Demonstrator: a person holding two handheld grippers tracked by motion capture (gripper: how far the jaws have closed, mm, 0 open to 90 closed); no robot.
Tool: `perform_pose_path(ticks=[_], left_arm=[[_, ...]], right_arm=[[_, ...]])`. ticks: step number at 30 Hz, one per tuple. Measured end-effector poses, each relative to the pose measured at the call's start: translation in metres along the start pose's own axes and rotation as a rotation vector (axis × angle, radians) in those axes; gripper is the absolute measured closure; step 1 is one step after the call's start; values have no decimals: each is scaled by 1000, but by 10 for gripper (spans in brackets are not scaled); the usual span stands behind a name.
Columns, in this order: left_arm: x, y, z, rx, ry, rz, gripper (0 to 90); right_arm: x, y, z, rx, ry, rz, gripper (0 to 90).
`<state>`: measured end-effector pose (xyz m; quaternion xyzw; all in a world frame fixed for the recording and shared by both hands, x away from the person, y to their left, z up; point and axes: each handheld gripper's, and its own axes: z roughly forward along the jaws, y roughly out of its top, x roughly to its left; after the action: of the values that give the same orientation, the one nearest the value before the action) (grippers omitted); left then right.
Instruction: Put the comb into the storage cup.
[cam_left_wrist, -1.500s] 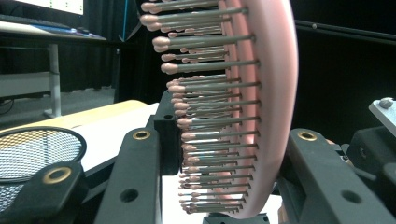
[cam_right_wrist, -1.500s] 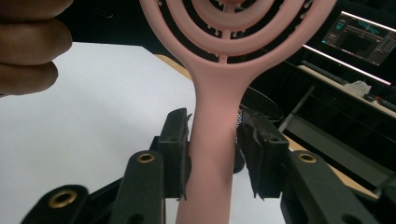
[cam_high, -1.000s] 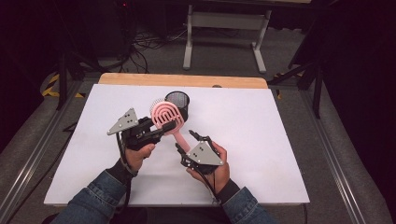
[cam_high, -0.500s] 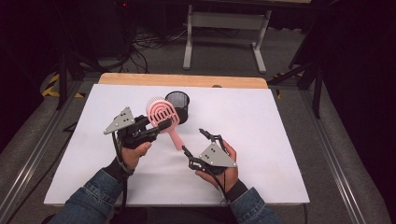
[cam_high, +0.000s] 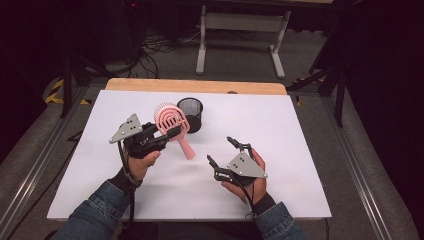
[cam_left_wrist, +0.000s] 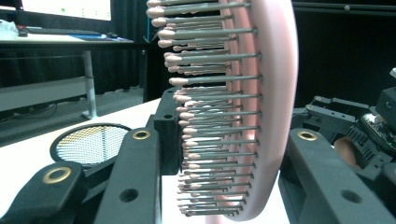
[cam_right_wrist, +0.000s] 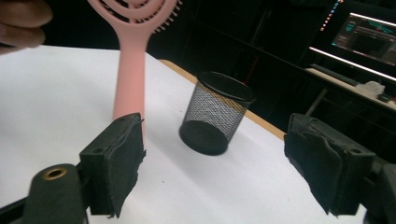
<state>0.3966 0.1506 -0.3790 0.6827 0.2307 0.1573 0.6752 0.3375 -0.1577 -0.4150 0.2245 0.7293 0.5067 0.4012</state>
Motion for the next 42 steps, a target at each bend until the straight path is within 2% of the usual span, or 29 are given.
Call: perform_pose_path(ticks=[8, 10, 13, 17, 22, 28, 31, 37, 42], left_arm=[[3, 2, -3, -3, 13, 7, 625], [3, 2, -5, -1, 17, 6, 625], [4, 4, -6, -4, 22, 22, 625], [5, 5, -7, -8, 24, 21, 625], [7, 5, -9, -15, 29, 22, 624], [8, 7, -11, -18, 35, 26, 624], [9, 7, -12, -22, 37, 14, 624], [11, 9, -14, -29, 42, 21, 624], [13, 11, -18, -34, 52, 26, 624]], right_arm=[[-7, -6, -5, 18, -21, -4, 191], [-11, -8, -8, 30, -46, -7, 159], [-15, -11, -11, 28, -48, 8, 157], [-18, -13, -15, 32, -55, 5, 146], [-27, -16, -21, 31, -73, 29, 82], [-32, -19, -26, 41, -94, 24, 36], [-33, -21, -29, 39, -108, 29, 35], [-35, -25, -33, 48, -123, 28, 36], [-39, -30, -40, 55, -140, 45, 37]])
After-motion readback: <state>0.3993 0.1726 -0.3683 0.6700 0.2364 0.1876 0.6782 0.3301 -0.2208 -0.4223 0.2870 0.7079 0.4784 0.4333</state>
